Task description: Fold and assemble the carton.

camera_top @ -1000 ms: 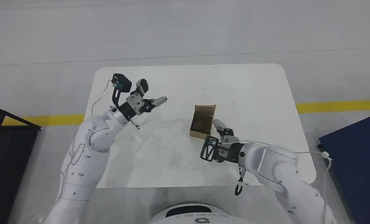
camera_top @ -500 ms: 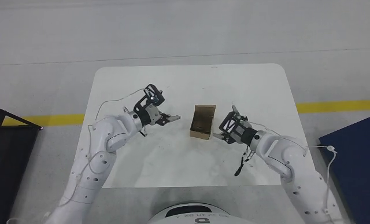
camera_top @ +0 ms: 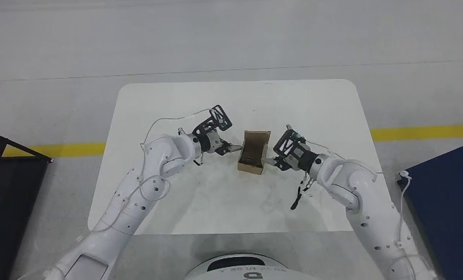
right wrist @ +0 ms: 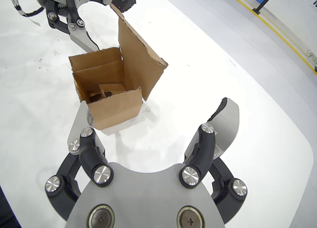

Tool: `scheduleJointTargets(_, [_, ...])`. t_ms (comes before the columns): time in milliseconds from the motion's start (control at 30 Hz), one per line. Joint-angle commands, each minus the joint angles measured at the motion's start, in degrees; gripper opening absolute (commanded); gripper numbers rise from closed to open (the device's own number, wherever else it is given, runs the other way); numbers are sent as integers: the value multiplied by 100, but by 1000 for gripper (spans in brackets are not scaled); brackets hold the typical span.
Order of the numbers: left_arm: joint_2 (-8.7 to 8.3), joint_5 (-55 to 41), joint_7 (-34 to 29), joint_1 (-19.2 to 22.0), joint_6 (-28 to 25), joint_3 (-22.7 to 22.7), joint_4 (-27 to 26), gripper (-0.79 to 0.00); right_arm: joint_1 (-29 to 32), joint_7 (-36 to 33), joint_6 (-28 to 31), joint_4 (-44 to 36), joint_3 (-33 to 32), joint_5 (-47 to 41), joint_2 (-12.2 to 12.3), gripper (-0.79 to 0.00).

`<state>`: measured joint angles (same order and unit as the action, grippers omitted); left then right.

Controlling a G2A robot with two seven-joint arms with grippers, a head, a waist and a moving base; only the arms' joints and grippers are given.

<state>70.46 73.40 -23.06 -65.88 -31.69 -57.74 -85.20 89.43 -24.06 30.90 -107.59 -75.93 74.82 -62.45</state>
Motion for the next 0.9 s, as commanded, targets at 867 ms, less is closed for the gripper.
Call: scheduleJointTargets(867, [71, -174, -19, 210, -54, 340, 51, 0, -838, -1975, -409, 279, 898, -481, -95, -31])
